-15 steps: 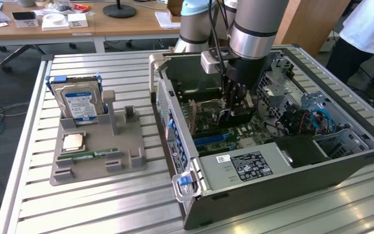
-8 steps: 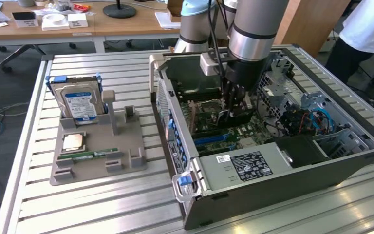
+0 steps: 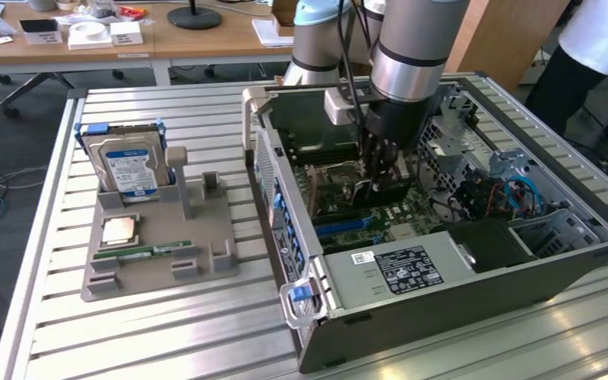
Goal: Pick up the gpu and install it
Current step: 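Insert the gpu into the slot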
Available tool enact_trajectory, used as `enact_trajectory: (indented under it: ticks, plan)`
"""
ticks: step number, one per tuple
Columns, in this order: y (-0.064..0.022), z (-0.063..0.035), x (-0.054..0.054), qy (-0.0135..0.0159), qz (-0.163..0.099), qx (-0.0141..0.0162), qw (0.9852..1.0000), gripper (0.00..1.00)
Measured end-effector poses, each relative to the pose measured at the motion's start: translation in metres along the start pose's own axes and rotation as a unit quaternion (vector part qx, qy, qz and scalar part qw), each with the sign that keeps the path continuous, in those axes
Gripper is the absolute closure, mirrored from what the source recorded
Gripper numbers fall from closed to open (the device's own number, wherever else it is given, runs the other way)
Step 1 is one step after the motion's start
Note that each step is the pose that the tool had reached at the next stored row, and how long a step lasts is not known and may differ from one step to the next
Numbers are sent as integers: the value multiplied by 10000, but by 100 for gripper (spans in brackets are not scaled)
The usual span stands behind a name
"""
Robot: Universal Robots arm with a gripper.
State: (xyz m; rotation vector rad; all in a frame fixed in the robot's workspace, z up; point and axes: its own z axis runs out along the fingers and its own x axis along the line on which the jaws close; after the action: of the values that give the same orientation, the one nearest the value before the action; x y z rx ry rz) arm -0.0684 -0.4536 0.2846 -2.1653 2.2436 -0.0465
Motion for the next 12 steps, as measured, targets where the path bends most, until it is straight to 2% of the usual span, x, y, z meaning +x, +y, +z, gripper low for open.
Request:
enact_trajectory:
  ticks: [5, 12]
  plan:
    - [7, 46, 2, 0, 0, 0, 10000, 74]
    - [7, 53, 2, 0, 0, 0, 10000, 74]
